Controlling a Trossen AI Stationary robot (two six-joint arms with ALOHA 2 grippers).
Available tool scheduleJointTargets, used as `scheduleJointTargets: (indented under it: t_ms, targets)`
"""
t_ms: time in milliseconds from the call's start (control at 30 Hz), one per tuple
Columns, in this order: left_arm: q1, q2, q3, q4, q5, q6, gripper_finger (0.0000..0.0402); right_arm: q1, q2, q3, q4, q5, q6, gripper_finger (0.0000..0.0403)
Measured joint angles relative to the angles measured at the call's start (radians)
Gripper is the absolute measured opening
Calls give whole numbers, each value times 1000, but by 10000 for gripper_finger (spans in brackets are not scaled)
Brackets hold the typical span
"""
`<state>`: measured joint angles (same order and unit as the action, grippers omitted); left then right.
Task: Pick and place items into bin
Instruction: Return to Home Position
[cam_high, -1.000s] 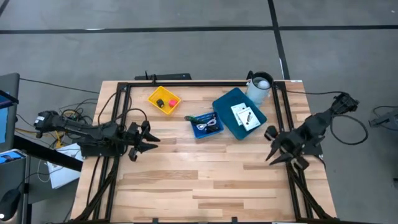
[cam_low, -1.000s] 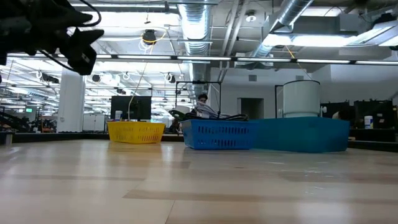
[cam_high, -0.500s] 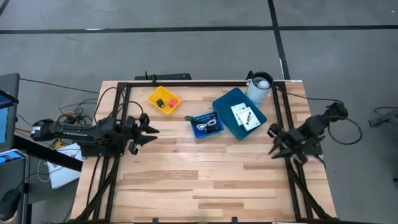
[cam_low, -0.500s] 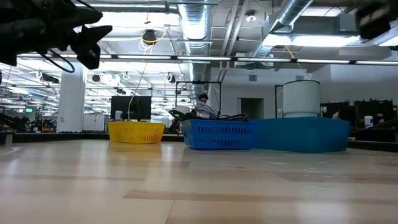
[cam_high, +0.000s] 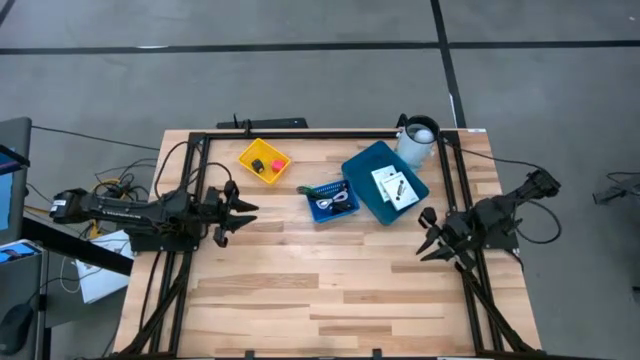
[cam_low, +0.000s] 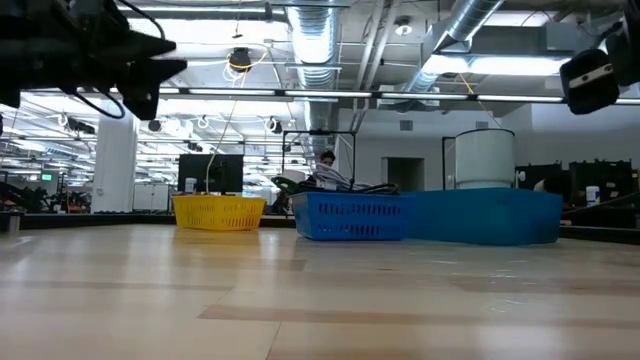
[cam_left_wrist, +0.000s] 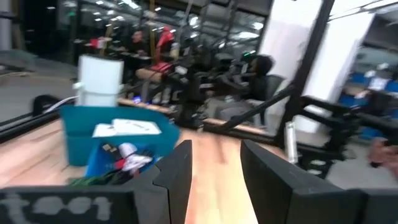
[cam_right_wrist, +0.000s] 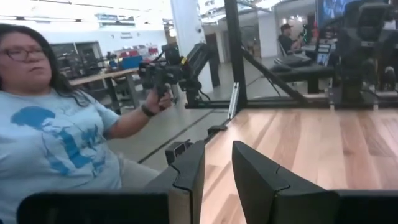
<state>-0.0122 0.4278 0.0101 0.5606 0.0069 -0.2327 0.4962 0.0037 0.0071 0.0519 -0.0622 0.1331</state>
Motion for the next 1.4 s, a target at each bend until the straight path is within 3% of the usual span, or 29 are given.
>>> scheduleJointTargets:
  t_ms: [133,333,500,1000,1067,1233,1400]
  targets:
    - [-15,6,-1,-3,-40,20,125,-1,7,0,-23,10,20,75]
    - [-15,4,-2,-18,11,37,126,13,13,0,-29,5,-34,75]
    - [-16,4,-2,-72,14,-53,125,13,15,0,-29,9,-14,75]
    - [-16,6,-3,-533,8,-70,125,13,15,-1,-30,11,-2,75]
    - [-16,11,0,-536,-16,-64,126,13,15,-1,-30,11,-2,75]
    - [-17,-69,1,-533,-34,-67,125,13,15,-1,-30,11,-1,75]
    - [-17,-233,1,-534,-31,-72,125,13,15,-2,-30,11,-1,75]
